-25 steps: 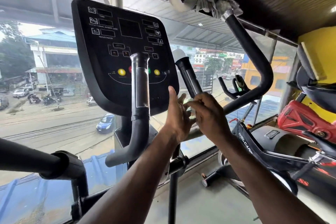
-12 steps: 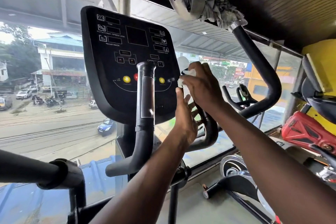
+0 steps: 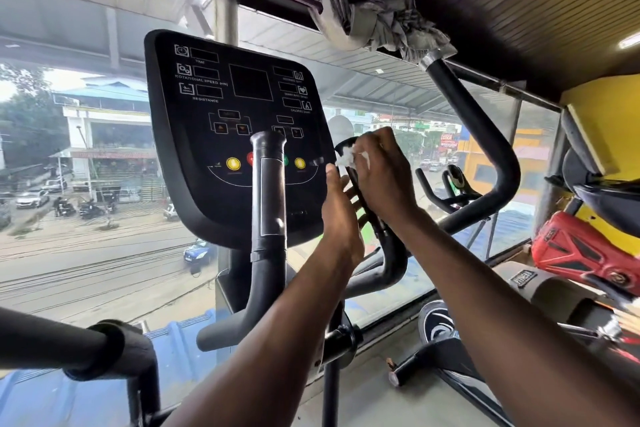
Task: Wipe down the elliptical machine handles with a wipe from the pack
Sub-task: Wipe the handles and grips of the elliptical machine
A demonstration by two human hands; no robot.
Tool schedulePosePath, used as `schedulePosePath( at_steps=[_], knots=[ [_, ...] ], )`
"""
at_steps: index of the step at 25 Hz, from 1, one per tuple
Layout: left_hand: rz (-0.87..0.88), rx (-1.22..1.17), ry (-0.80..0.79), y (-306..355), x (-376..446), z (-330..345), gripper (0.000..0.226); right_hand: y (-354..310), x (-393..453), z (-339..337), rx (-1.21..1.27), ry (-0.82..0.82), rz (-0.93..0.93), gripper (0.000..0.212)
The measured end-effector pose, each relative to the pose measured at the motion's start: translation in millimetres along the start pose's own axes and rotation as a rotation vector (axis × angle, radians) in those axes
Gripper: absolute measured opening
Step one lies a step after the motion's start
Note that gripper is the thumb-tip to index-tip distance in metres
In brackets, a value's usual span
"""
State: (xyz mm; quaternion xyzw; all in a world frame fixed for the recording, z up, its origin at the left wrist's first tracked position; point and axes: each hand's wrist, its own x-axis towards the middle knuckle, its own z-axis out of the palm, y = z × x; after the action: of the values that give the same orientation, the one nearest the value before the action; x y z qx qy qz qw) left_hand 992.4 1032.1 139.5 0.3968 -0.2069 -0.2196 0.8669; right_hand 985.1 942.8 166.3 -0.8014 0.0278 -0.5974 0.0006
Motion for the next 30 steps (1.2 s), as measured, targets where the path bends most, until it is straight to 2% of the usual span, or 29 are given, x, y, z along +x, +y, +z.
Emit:
schedulePosePath(
  at_steps=[2,5,7,9,11,12,13,15,17,18,19,22,24,26,28,30],
  knots=[
    [0.032,0.008,0.023,8.0,2.6,0.9,0.055,-8.2,-14.8,3.3,-0.014,0.014,0.143,0.022],
    [0.053,0.036,0.012,16.5,5.4,2.0,0.061,-19.8,-15.5,3.7,-0.13,-0.256,0.404,0.042],
    [0.056,0.053,0.023,16.4,4.6,4.9,0.061,-24.0,7.5,7.0,-0.127,-0.353,0.493,0.052],
    [0.07,0.086,0.034,15.5,5.9,5.1,0.063,-23.0,27.4,3.2,0.158,-0.375,0.579,0.047],
    [0.092,0.125,0.066,17.4,5.7,5.2,0.069,-11.4,33.0,-7.2,0.668,-0.509,0.729,0.039],
    [0.092,0.146,0.076,17.1,6.1,5.0,0.081,-7.3,31.9,-14.6,0.868,-0.602,0.806,0.042],
    [0.082,0.161,0.085,15.5,7.6,5.4,0.095,-4.4,30.6,-19.3,0.94,-0.661,0.847,0.047],
    [0.078,0.157,0.116,10.8,11.3,7.6,0.11,-4.3,32.5,-12.9,0.762,-0.635,0.773,0.054],
    [0.078,0.153,0.142,13.9,14.2,11.2,0.112,-11.0,34.2,0.1,0.346,-0.459,0.529,0.051],
    [0.085,0.149,0.15,17.8,15.3,13.8,0.112,-16.1,34.2,3.6,0.227,-0.373,0.453,0.049],
    [0.087,0.155,0.151,20.2,15.7,17.4,0.112,-17.5,34.0,4.5,0.216,-0.364,0.451,0.049],
    [0.057,0.217,0.157,13.4,15.2,26.7,0.093,-2.8,30.3,1.5,0.451,-0.532,0.613,0.062],
    [0.023,0.291,0.203,3.8,22.4,23.2,0.085,6.4,18.2,-4.9,0.564,-0.575,0.778,0.069],
    [0.011,0.335,0.179,-5.6,34.1,17.0,0.096,9.7,-3.7,-16.2,0.645,-0.571,0.913,0.06],
    [0.023,0.374,0.18,-22.6,42.1,13.8,0.108,15.6,-31.4,-23.1,0.848,-0.6,1.071,0.057],
    [0.11,0.407,0.187,-32.6,28.3,23.2,0.091,24.1,-53.6,-21.9,0.904,-0.547,1.116,0.053]
  ],
)
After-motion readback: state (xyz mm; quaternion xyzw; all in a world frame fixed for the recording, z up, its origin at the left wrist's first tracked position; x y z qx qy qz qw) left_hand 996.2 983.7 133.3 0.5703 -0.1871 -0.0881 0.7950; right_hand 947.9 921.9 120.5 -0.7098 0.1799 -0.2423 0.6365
